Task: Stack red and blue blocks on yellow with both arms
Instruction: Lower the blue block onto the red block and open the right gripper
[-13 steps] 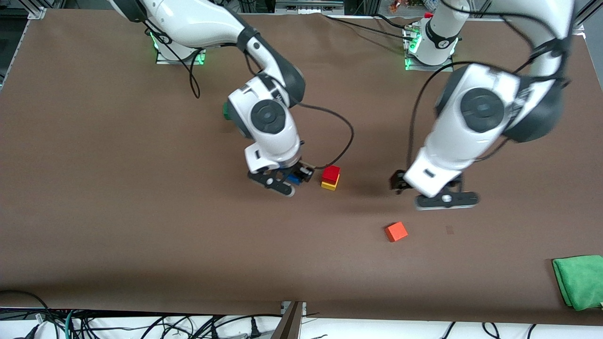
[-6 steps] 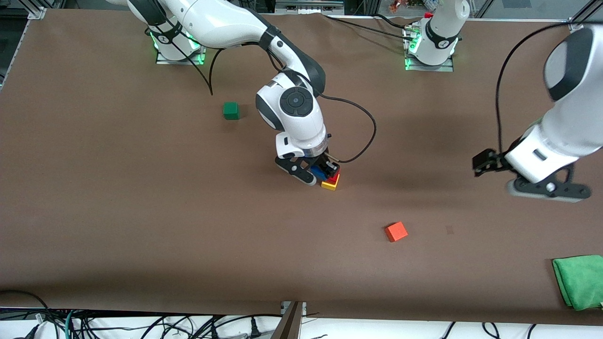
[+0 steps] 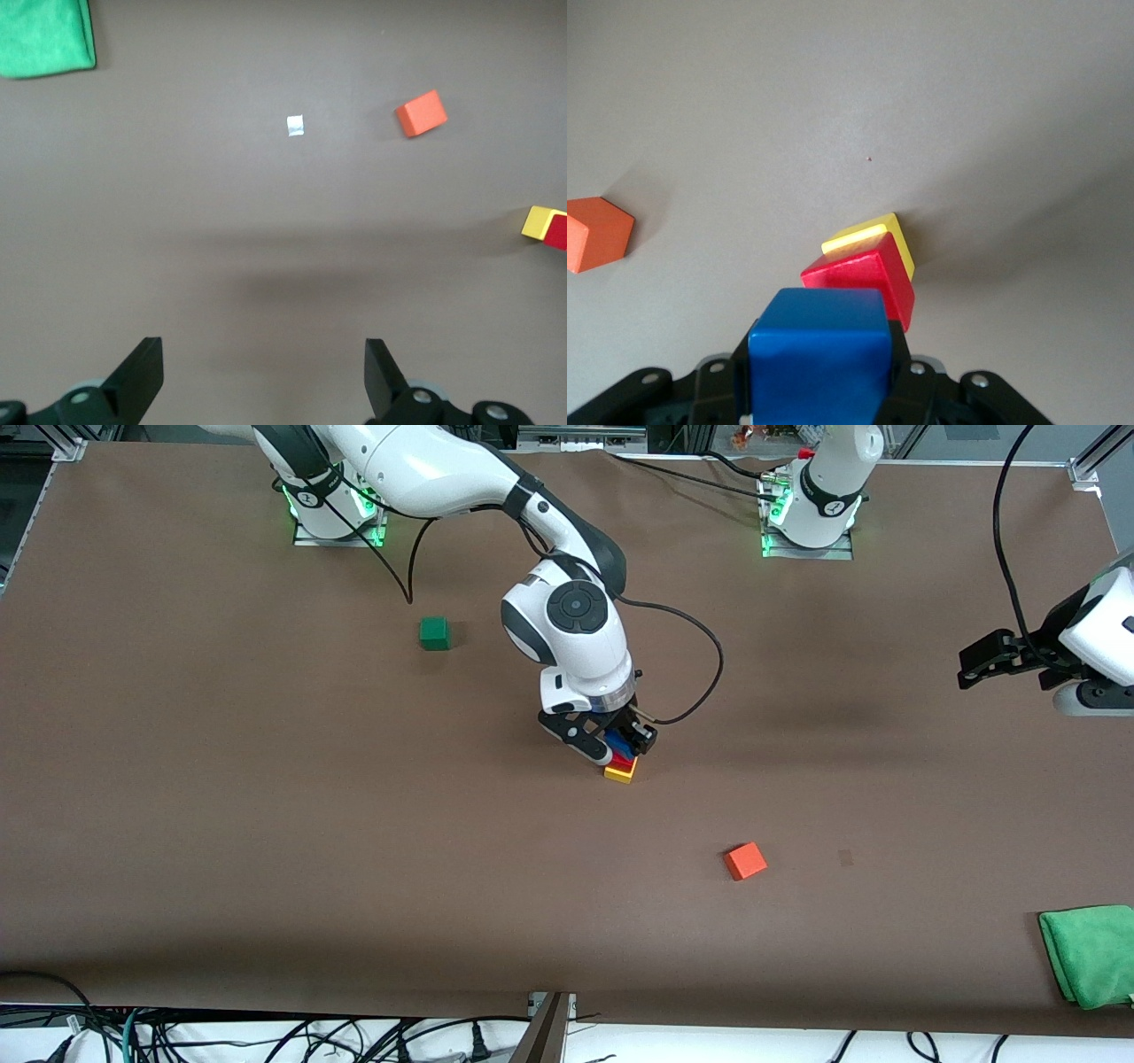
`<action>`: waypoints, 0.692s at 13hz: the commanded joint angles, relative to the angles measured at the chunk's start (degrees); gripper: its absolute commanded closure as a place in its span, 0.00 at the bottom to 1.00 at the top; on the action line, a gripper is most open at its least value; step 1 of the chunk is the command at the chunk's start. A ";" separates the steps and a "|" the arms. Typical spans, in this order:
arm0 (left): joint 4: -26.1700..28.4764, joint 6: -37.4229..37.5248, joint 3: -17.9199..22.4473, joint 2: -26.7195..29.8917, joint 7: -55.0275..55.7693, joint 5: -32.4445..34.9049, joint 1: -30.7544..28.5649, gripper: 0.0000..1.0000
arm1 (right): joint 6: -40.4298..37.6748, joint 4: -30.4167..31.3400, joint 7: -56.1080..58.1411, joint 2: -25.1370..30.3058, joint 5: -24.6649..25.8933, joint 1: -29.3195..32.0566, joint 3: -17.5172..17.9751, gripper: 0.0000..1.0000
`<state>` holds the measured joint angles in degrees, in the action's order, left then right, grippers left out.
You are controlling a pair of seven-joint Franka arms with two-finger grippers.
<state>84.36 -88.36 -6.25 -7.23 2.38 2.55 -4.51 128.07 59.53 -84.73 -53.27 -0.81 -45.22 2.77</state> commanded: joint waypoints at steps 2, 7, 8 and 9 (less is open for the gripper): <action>1.60 -0.77 0.01 0.29 -0.36 -1.32 -0.24 0.00 | -0.01 -2.67 -1.05 -1.83 0.11 -0.57 -0.40 0.71; -2.01 -0.59 0.10 -1.56 -0.36 -1.41 -0.50 0.00 | -0.01 -2.66 -0.96 -2.18 0.46 -1.19 -0.84 0.64; -2.09 -0.59 0.10 -1.56 -0.27 -1.32 -0.32 0.00 | -0.01 -2.66 -0.87 -2.18 0.46 -1.19 -0.92 0.62; -2.10 -0.59 0.10 -1.56 -0.27 -1.41 -0.50 0.00 | -0.01 -2.66 -0.70 -2.18 0.46 -1.19 -1.10 0.58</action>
<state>84.24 -89.32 -6.12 -7.64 2.41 2.49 -4.61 128.24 59.27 -84.85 -54.34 -0.77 -45.88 2.38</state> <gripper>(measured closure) 0.000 0.445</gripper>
